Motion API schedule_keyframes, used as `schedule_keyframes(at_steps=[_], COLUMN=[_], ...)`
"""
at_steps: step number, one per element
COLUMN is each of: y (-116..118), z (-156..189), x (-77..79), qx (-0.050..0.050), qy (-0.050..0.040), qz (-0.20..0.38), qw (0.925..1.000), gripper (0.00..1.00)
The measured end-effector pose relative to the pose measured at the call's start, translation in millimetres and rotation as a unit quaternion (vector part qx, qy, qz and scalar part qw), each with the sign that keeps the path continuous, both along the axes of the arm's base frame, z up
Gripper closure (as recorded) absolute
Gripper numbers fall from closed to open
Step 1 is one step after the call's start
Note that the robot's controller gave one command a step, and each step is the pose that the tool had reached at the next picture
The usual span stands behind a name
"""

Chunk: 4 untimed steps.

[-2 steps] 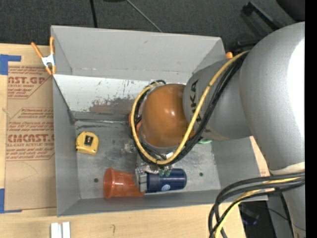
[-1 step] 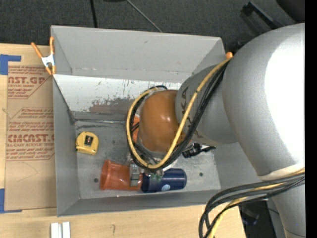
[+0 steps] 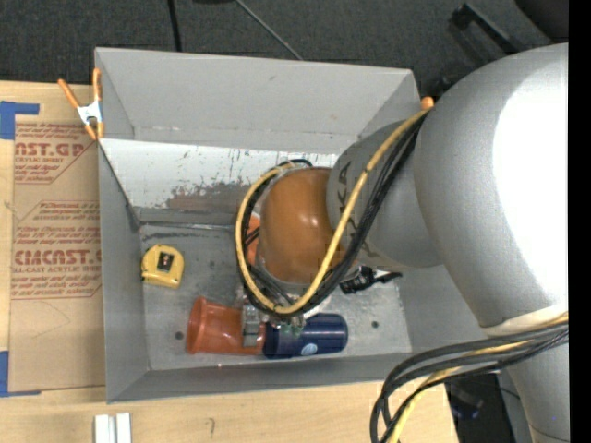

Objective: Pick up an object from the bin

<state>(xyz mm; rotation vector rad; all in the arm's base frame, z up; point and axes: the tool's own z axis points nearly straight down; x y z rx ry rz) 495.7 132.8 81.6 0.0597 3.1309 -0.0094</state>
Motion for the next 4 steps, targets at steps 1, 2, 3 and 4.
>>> schedule_keyframes(at_steps=[1, 2, 3, 4], y=[-42.0, -41.8, -41.8, -47.9], z=[143.1, 142.7, 142.7, 91.2], x=[16.2, 15.8, 15.8, 13.0], qx=[0.003, 0.004, 0.004, 0.004], qy=[0.0034, 0.004, 0.0041, 0.001], qz=[-0.013, -0.013, -0.013, 0.002], qw=[0.9999, 0.9999, 0.9999, 1.0], gripper=[1.0, 0.0, 0.0, 0.0])
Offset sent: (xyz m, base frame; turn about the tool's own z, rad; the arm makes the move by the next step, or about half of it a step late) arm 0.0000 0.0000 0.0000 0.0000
